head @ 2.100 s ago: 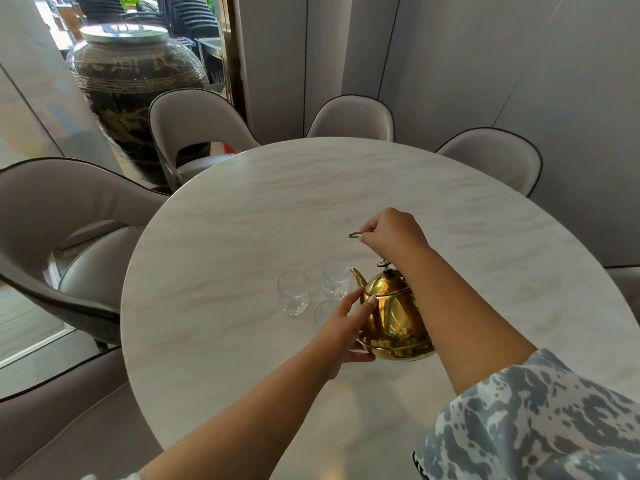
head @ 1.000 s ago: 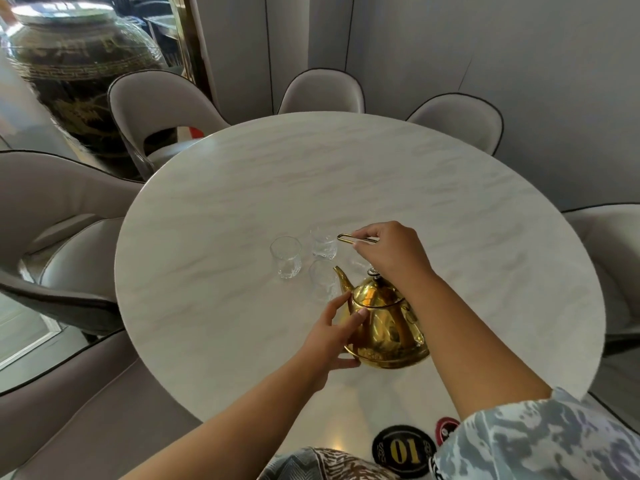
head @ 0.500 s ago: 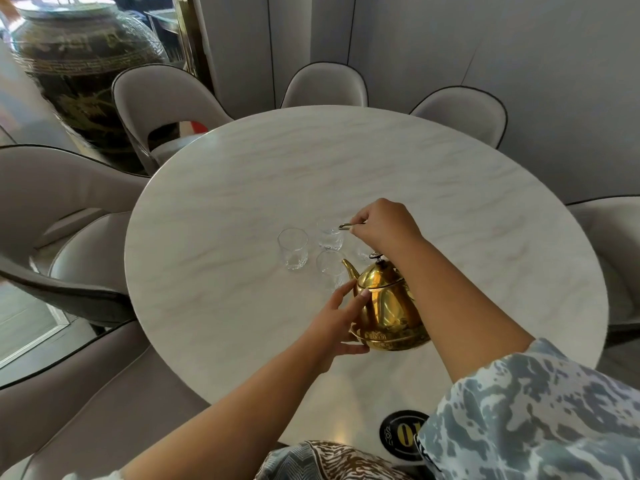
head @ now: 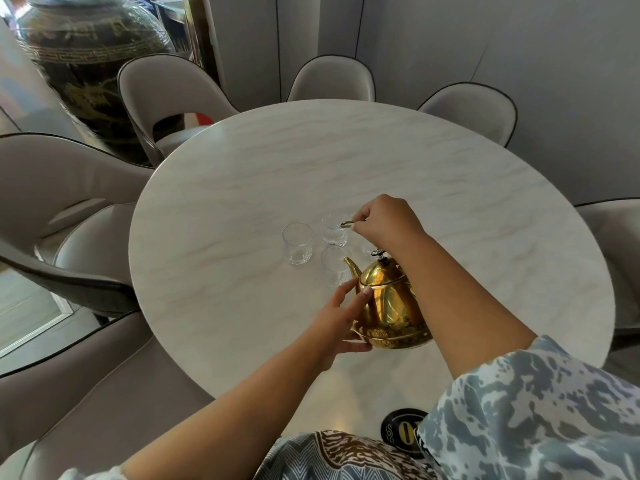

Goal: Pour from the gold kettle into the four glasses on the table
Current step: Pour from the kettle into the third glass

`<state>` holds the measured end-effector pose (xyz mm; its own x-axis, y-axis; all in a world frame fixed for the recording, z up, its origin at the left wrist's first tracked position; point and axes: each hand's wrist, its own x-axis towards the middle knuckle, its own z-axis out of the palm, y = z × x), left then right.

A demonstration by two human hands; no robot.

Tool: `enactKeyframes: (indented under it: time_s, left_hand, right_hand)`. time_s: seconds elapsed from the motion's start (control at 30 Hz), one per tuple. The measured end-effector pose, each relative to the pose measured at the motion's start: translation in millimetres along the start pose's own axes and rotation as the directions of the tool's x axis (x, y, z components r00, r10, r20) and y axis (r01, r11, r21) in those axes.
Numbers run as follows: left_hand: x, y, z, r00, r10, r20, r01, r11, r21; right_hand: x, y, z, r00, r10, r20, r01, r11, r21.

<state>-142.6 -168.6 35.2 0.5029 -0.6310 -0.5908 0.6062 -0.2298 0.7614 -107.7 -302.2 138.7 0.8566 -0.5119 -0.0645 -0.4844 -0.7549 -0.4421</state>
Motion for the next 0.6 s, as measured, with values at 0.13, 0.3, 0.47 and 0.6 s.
enactKeyframes:
  time_s: [0.13,0.3,0.47,0.6]
  left_hand:
    - [-0.8,0.3,-1.0,1.0,-0.002,0.0,0.002,1.0,-0.002]
    - [-1.4,0.0,-0.1,1.0,0.014,0.008,-0.014,1.0,-0.006]
    - [-1.3,-2.4,0.8,1.0,0.019,0.017,-0.018,1.0,-0.008]
    - [-3.3,-2.2,1.8,1.0,0.01,0.02,-0.01,1.0,-0.004]
  right_hand:
    - [0.5,-0.9,0.5,1.0,0.005,0.0,-0.005,1.0,-0.006]
    - [1.4,-0.7,0.4,1.0,-0.005,0.008,0.005,1.0,-0.019]
    - [1.6,0.4,0.5,1.0,0.001,0.016,0.0,1.0,-0.021]
    - [1.0,2.1,1.7,1.0,-0.002,0.016,0.003,1.0,-0.028]
